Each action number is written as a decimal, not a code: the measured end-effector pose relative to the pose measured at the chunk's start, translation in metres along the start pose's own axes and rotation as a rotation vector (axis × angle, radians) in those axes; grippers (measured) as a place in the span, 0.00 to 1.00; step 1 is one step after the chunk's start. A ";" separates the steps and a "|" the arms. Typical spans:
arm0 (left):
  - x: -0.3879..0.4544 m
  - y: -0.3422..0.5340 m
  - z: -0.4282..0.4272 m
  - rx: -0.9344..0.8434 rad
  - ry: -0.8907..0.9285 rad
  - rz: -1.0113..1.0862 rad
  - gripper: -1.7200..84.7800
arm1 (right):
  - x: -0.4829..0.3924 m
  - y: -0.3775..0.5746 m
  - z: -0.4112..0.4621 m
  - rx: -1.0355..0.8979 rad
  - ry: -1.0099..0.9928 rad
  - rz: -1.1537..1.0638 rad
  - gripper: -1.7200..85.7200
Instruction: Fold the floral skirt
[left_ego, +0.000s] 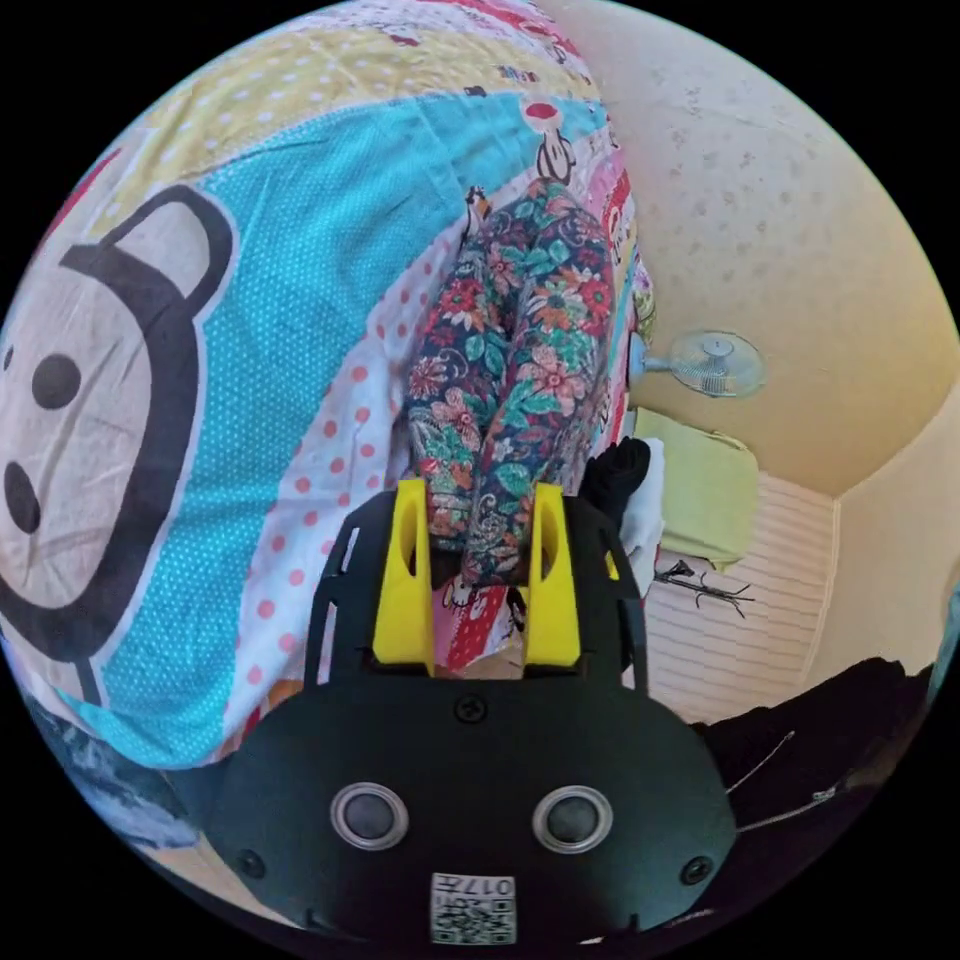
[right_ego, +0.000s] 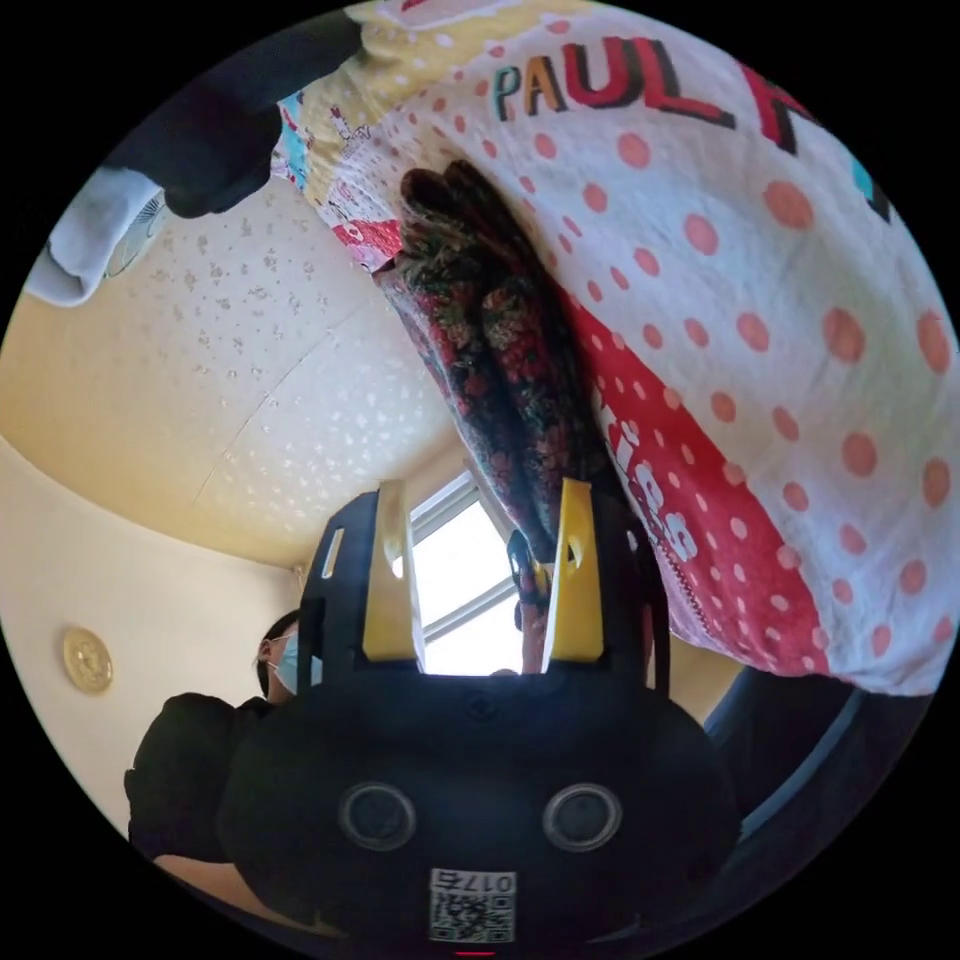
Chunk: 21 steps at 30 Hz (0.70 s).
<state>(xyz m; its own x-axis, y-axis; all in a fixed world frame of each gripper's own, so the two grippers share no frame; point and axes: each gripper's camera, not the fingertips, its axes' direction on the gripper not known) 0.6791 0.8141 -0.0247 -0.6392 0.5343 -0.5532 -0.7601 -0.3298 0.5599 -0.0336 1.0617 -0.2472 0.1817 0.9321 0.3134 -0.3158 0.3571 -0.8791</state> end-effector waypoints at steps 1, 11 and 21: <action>0.002 -0.003 -0.010 0.027 0.050 -0.054 0.15 | -0.001 -0.002 0.002 -0.029 0.047 -0.009 0.28; 0.055 -0.038 -0.043 0.047 0.212 -0.101 0.14 | 0.011 -0.032 0.029 0.016 -0.077 -0.075 0.38; 0.042 -0.064 -0.067 0.027 0.200 -0.107 0.16 | 0.036 -0.085 0.061 0.120 -0.149 -0.089 0.26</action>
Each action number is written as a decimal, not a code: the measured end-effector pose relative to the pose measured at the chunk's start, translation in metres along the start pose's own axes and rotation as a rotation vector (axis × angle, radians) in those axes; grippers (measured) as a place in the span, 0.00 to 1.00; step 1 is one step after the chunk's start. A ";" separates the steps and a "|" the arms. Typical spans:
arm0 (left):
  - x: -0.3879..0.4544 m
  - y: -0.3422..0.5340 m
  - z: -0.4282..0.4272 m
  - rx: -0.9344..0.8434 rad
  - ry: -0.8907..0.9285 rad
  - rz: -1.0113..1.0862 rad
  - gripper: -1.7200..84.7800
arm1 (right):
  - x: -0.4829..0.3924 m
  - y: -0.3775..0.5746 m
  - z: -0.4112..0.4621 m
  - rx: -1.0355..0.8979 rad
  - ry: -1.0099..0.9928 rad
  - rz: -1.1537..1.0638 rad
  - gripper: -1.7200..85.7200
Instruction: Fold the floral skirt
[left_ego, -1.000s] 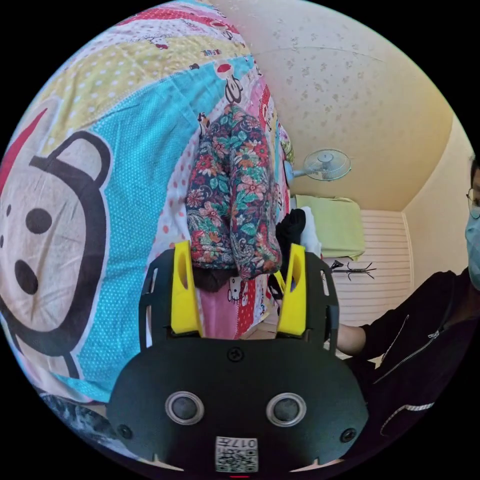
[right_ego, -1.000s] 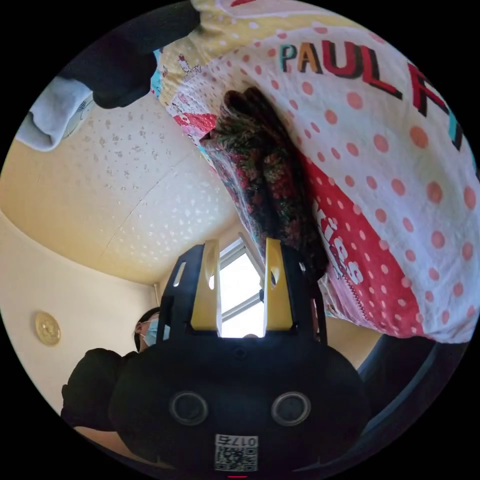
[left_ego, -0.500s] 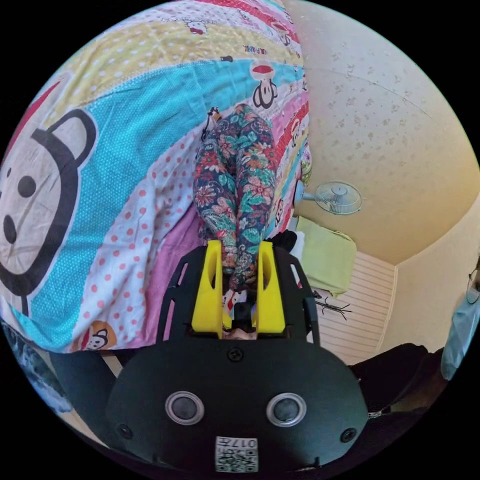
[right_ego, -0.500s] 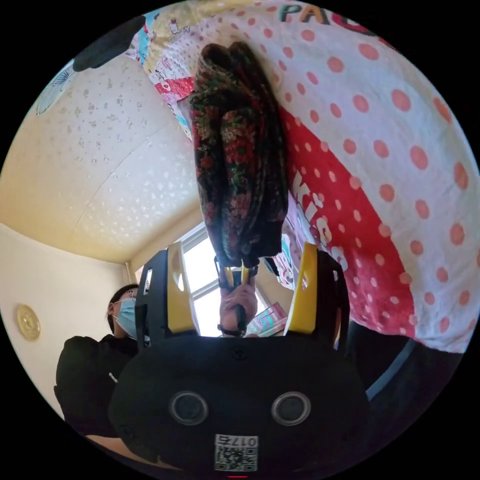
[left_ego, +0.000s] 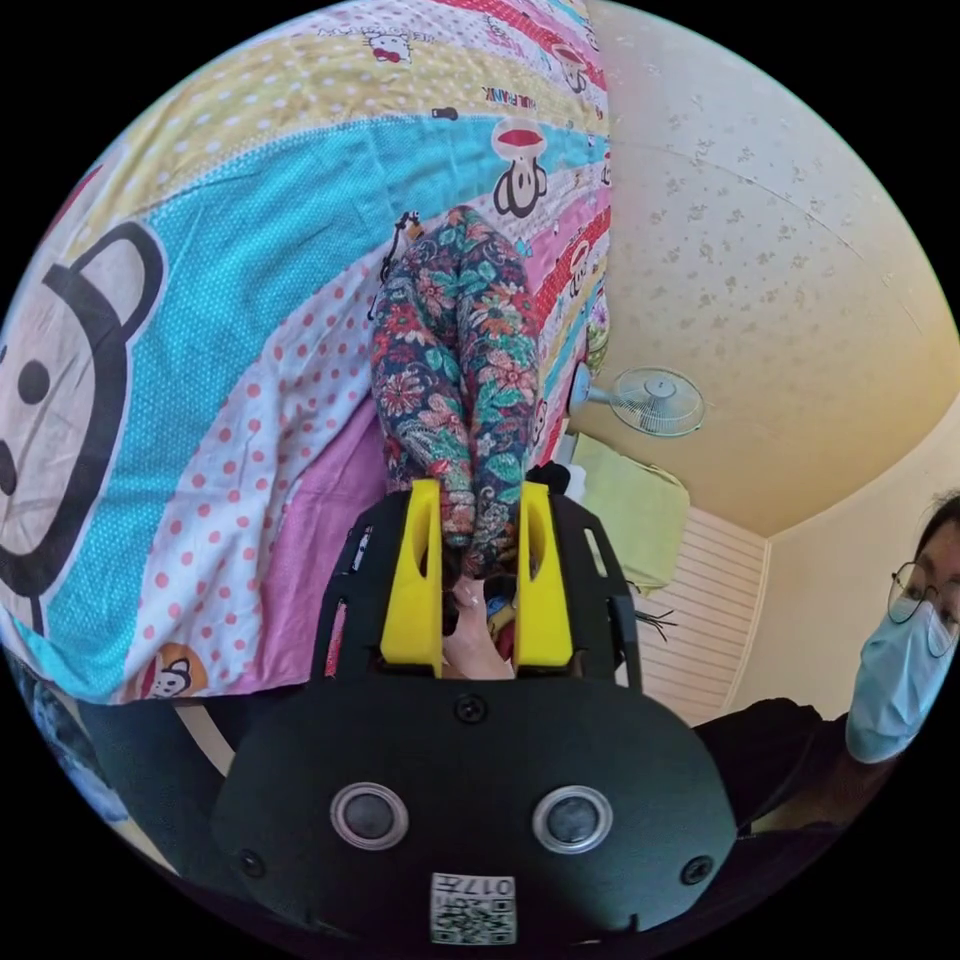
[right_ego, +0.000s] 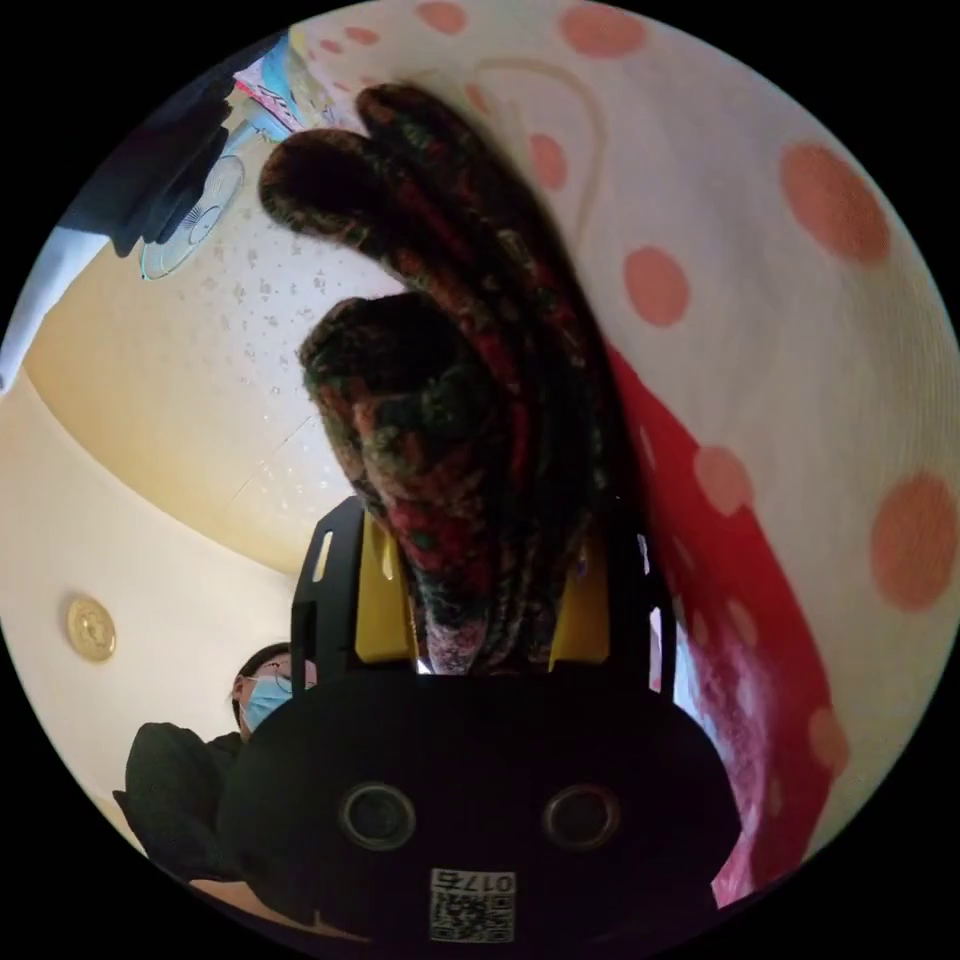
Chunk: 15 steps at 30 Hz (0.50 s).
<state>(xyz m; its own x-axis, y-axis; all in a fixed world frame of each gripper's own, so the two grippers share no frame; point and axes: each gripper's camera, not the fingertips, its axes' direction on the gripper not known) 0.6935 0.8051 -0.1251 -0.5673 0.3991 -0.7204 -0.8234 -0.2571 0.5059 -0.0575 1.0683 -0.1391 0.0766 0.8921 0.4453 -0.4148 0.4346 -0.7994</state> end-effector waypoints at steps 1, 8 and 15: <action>-0.003 -0.004 -0.004 0.000 -0.008 -0.007 0.18 | 0.001 0.000 0.001 -0.007 0.022 0.008 0.24; -0.057 -0.006 -0.012 -0.045 0.153 -0.124 0.42 | 0.004 0.018 0.006 0.041 -0.012 0.137 0.18; -0.085 -0.012 0.002 -0.009 0.543 -0.155 0.45 | -0.006 0.041 0.020 0.005 -0.050 0.121 0.16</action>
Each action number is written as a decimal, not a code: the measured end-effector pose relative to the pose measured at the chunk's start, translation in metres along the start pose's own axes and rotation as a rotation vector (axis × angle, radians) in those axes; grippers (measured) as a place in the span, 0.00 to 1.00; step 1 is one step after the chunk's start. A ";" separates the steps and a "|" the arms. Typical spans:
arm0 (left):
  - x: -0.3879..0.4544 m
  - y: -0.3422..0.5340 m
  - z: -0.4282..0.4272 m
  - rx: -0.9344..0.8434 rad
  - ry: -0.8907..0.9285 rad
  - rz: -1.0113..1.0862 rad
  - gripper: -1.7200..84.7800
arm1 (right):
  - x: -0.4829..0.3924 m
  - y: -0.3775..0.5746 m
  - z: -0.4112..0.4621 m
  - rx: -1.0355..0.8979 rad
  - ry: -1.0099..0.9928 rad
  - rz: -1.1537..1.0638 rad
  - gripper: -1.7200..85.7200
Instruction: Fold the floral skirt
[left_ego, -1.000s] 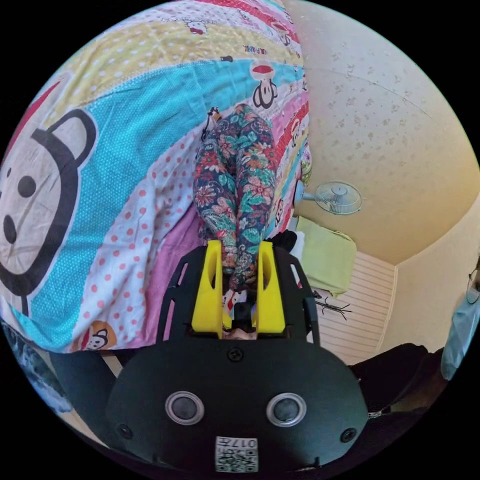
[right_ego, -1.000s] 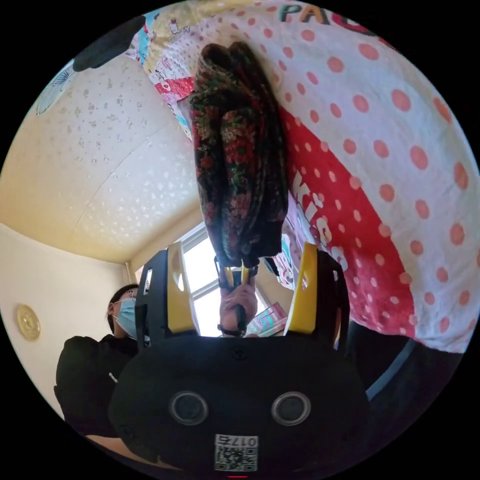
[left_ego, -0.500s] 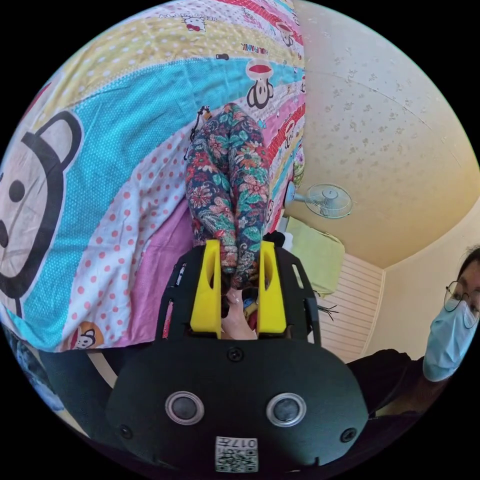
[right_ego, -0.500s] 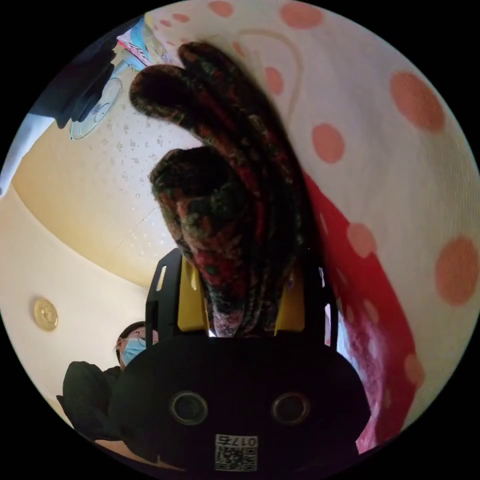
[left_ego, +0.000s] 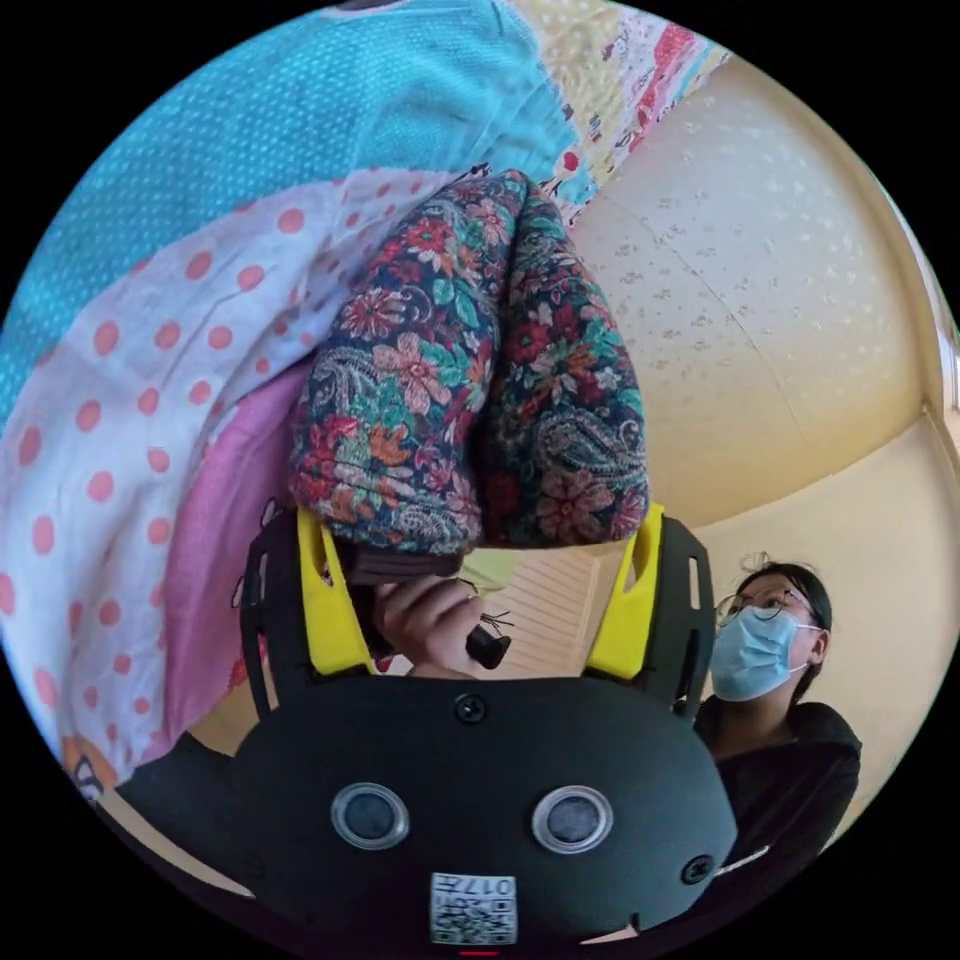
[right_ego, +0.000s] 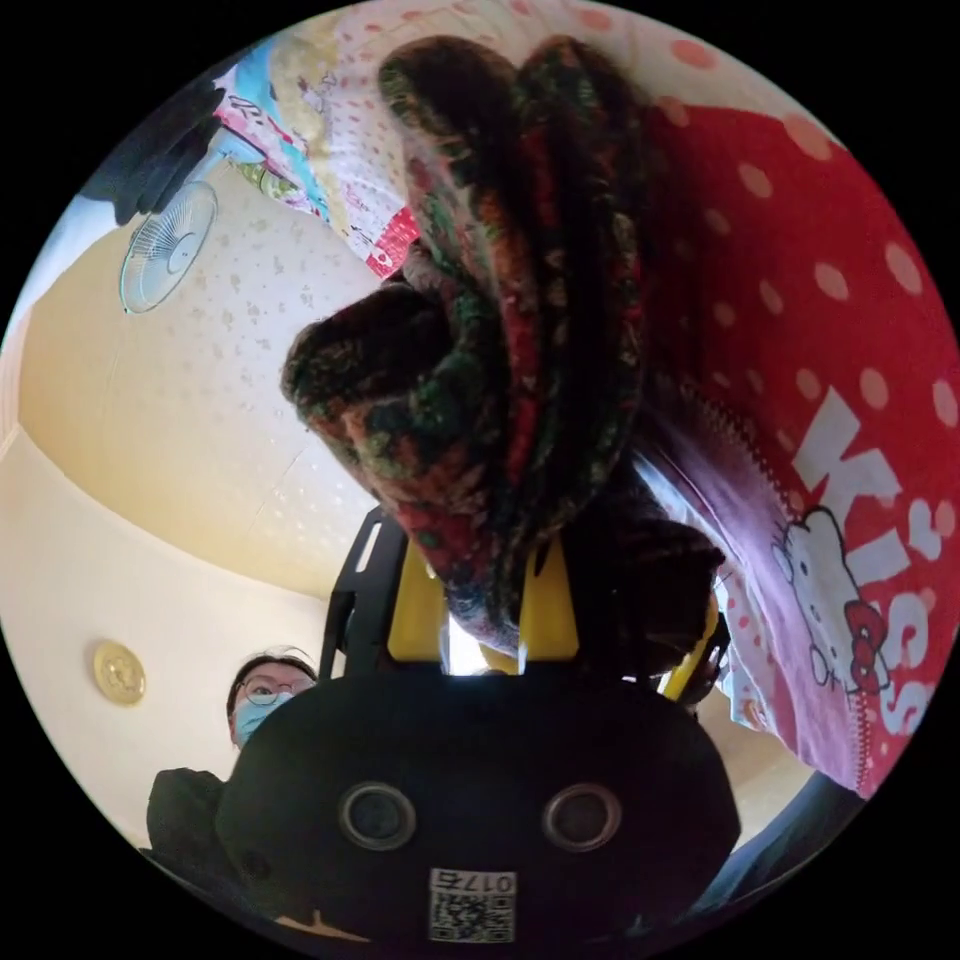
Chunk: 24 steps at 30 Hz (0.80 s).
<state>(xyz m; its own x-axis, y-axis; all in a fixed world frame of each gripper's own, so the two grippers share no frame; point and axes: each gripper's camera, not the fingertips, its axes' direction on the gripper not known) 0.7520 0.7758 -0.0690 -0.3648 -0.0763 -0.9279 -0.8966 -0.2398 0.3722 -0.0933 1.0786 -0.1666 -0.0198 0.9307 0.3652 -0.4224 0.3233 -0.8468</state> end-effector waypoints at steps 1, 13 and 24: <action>0.001 -0.007 0.005 -0.042 0.017 -0.001 0.41 | -0.003 0.002 0.000 -0.002 0.004 -0.013 0.16; 0.170 0.055 0.067 -0.227 -0.269 0.387 0.16 | -0.081 0.073 -0.016 -0.079 -0.205 -0.161 0.14; 0.310 0.165 0.337 -0.810 -0.105 0.788 0.17 | -0.356 0.147 -0.110 -0.043 -0.352 -0.869 0.15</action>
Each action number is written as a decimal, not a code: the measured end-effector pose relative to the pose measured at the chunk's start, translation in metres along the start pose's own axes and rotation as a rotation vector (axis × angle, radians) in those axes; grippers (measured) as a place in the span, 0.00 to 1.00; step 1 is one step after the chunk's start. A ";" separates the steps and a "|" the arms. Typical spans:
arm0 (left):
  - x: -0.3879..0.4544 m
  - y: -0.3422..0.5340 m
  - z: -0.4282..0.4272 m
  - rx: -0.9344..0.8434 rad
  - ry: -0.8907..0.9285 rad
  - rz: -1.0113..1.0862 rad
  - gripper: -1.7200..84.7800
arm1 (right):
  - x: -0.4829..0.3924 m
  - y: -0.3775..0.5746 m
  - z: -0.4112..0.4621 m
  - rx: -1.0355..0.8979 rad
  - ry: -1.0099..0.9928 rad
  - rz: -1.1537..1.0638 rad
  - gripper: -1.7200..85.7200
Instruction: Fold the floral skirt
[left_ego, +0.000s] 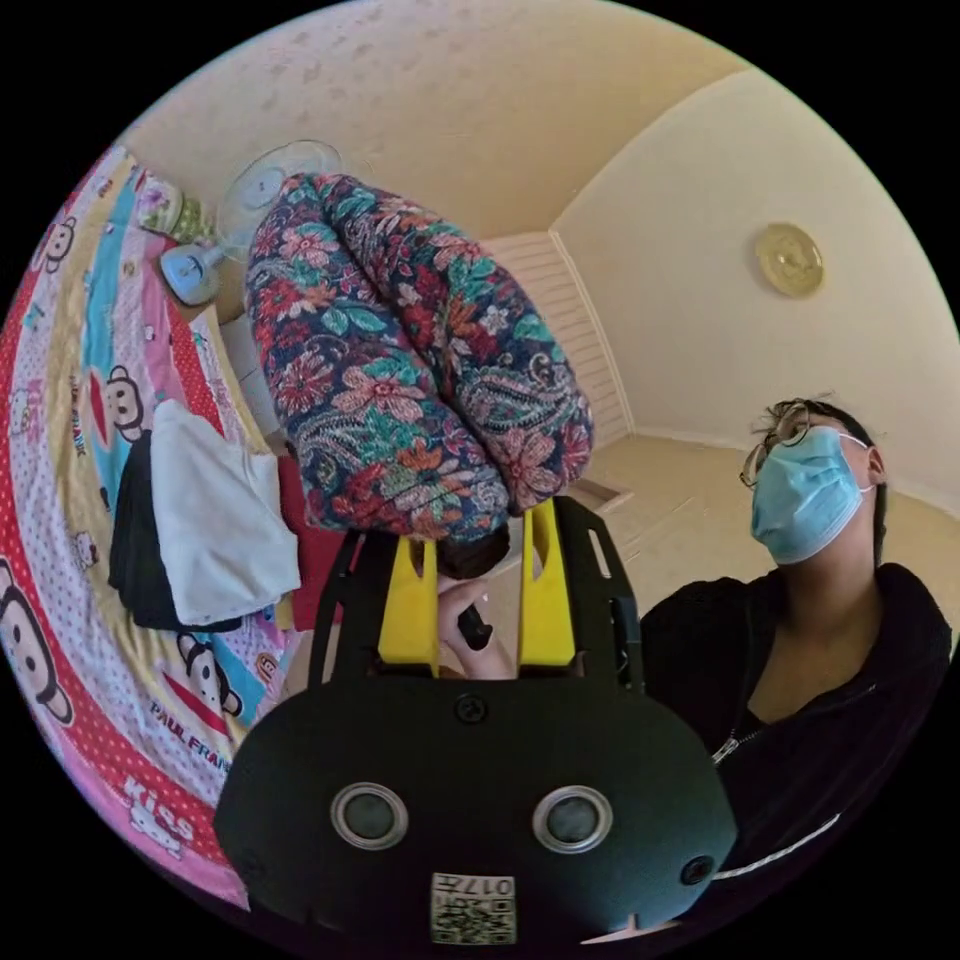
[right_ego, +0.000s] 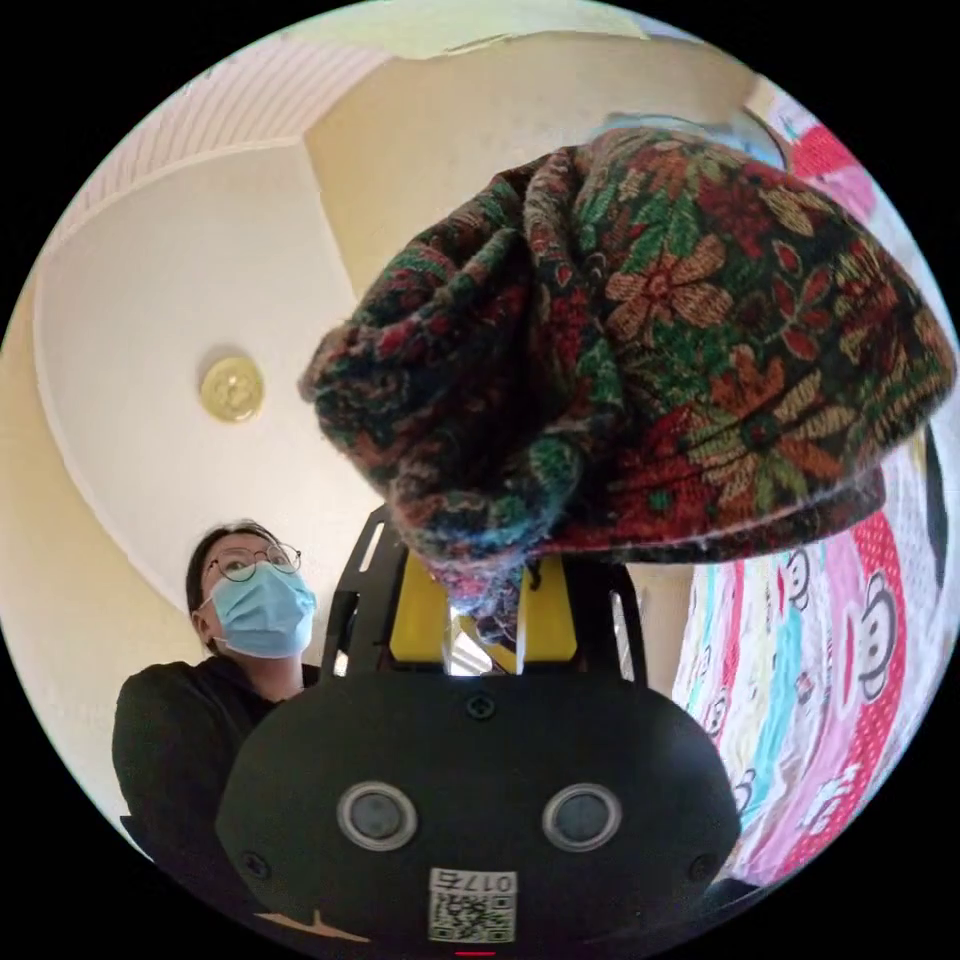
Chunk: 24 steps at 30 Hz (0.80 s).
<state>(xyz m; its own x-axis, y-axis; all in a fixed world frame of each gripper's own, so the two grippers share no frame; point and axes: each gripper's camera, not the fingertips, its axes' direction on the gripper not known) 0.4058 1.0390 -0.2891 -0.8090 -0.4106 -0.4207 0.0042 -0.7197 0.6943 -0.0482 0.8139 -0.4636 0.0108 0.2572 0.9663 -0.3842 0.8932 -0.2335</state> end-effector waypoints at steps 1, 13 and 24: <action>0.000 -0.016 0.032 -0.051 0.006 0.016 0.17 | -0.022 -0.011 -0.016 0.040 0.050 -0.050 0.15; -0.175 0.126 0.086 -0.356 -0.405 -0.667 0.02 | 0.058 0.015 -0.246 0.596 0.469 0.307 0.17; -0.061 0.206 -0.111 -0.043 -0.648 -0.676 0.01 | -0.024 0.070 -0.217 0.379 0.697 0.394 0.07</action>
<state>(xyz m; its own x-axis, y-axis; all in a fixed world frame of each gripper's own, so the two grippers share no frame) 0.5215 0.8538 -0.1847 -0.8171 0.4854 -0.3110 -0.5756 -0.7168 0.3934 0.1251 0.9506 -0.5263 0.3253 0.7972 0.5086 -0.7576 0.5416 -0.3643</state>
